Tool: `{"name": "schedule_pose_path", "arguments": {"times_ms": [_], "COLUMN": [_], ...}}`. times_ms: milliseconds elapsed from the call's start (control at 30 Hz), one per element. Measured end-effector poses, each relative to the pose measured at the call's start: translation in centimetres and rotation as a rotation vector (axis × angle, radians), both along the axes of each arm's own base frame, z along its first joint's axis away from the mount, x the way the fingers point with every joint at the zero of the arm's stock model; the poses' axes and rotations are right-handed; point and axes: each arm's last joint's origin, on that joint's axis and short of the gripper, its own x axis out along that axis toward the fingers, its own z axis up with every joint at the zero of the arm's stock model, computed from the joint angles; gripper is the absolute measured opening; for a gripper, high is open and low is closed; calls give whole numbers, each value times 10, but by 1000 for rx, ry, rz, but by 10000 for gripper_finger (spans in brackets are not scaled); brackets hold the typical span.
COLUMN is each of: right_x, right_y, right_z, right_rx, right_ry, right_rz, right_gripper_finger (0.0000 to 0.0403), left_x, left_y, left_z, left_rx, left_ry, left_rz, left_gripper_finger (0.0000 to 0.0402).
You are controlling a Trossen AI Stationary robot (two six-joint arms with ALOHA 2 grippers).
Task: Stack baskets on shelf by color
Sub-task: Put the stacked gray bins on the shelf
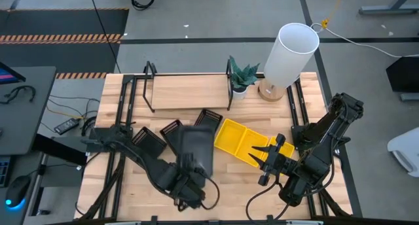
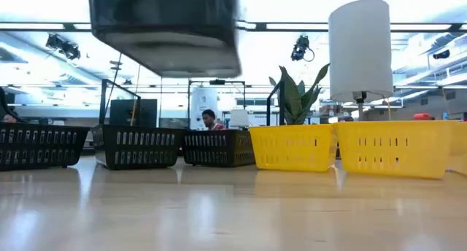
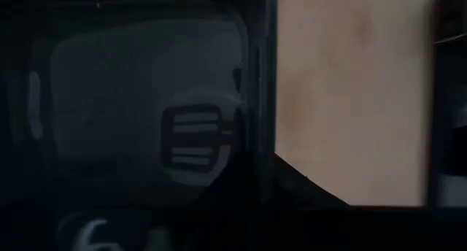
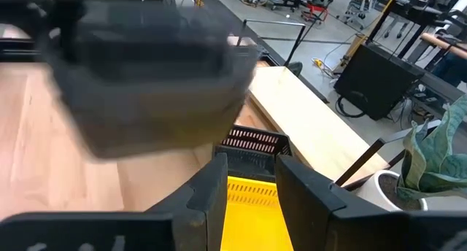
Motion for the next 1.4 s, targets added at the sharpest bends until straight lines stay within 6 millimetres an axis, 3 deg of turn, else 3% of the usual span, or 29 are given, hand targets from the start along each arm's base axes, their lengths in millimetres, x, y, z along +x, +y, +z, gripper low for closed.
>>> {"name": "schedule_pose_path", "arguments": {"times_ms": [267, 633, 900, 1200, 1400], "right_x": [1, 1, 1, 2, 2], "right_y": [1, 2, 2, 2, 2], "right_z": [0, 1, 1, 1, 1], "right_rx": [14, 8, 4, -1, 2], "right_ry": [-5, 0, 2, 4, 2], "right_rz": [2, 11, 12, 14, 15], "right_gripper_finger": [122, 122, 122, 122, 122], "left_x": [-22, -71, -83, -87, -96], "left_y": [50, 143, 205, 262, 297], "left_z": [15, 6, -14, -58, -71], "left_rx": [81, 43, 62, 74, 62], "left_ry": [14, -17, 17, 126, 138], "left_rz": [37, 110, 170, 136, 153], "left_gripper_finger": [18, 18, 18, 18, 18]}}
